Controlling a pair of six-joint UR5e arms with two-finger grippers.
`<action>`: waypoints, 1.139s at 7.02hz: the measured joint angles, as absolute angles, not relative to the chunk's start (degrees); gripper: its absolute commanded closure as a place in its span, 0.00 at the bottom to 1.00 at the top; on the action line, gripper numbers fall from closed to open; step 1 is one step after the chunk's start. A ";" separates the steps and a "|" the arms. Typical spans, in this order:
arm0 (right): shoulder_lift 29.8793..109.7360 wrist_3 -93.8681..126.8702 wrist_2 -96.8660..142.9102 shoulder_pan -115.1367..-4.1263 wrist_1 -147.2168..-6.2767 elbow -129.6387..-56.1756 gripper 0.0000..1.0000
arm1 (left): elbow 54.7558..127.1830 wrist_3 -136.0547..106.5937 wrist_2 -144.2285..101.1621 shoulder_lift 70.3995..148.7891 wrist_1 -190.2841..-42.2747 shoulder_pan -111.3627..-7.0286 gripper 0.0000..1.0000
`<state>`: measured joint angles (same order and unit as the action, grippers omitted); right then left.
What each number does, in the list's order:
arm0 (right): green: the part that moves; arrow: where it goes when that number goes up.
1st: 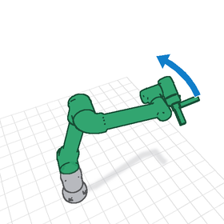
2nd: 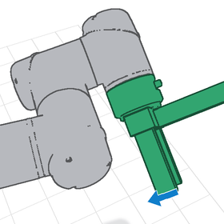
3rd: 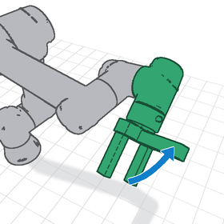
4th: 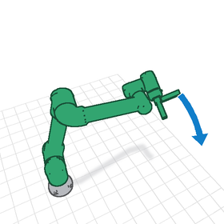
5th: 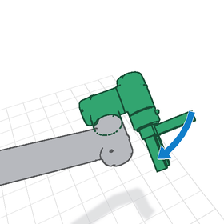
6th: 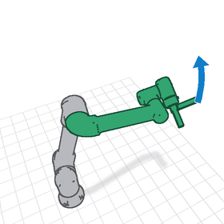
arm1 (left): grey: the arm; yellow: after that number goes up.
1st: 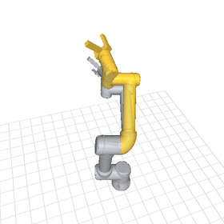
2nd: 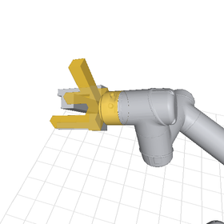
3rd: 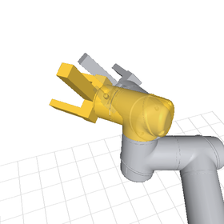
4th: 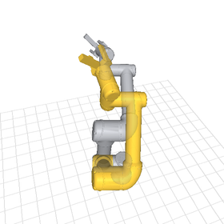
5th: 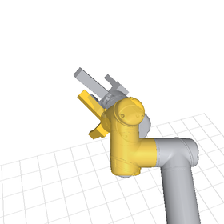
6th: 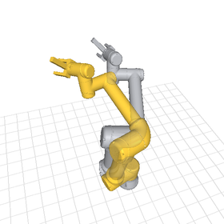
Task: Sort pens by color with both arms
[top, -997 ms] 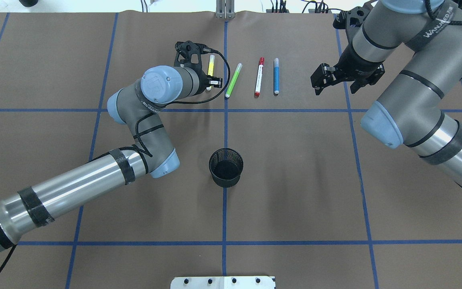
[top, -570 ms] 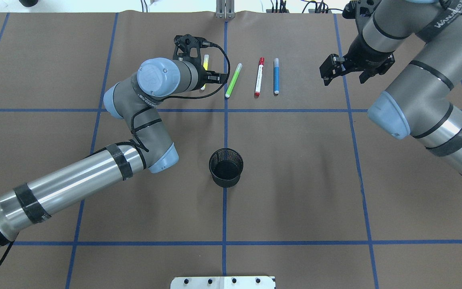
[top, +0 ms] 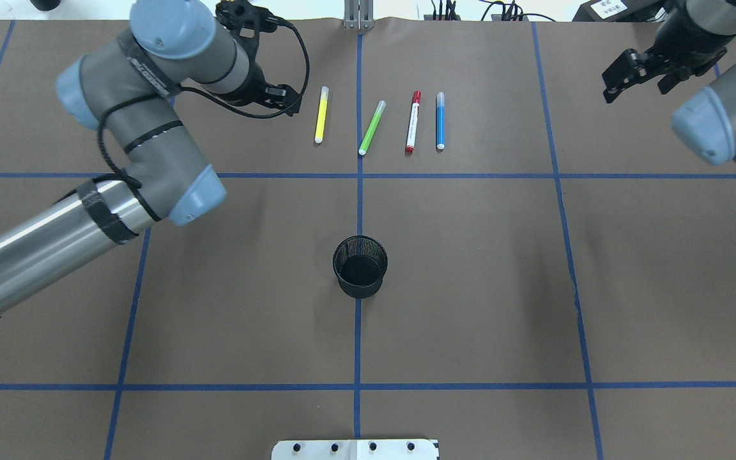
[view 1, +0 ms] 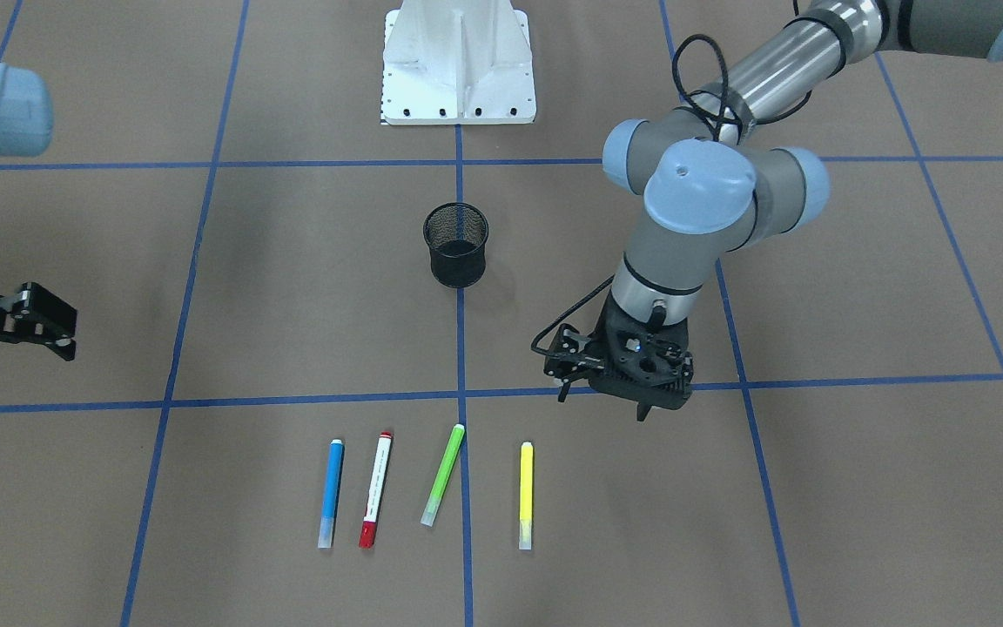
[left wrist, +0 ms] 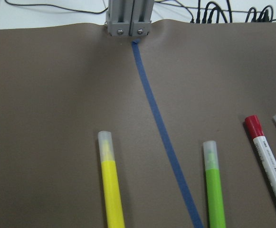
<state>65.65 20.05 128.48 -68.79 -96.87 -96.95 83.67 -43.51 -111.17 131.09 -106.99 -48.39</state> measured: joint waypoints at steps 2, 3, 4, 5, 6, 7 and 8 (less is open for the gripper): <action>70.10 5.04 131.45 -77.37 -97.08 -93.38 0.01 | 94.98 -33.06 -120.34 120.38 -98.06 -56.09 0.00; 72.05 -1.86 132.94 -81.60 -97.14 -90.90 0.01 | 97.22 -25.64 -124.62 115.99 -94.98 -61.27 0.00; 74.50 -7.11 133.83 -85.15 -97.08 -89.01 0.01 | 97.90 -17.06 -126.99 112.84 -91.50 -66.36 0.00; 77.19 -10.63 134.13 -88.05 -96.95 -87.94 0.01 | 97.53 -8.49 -127.92 110.71 -87.65 -71.33 0.00; 79.75 -13.28 134.25 -90.31 -96.87 -87.44 0.01 | 96.20 -0.09 -128.28 108.76 -83.82 -76.44 0.00; 81.55 -14.36 134.16 -91.51 -96.81 -87.26 0.01 | 94.01 6.53 -128.57 106.30 -81.67 -81.47 0.00; 82.43 -14.34 133.99 -91.97 -96.78 -87.24 0.01 | 91.75 11.67 -129.55 103.52 -81.09 -85.80 0.00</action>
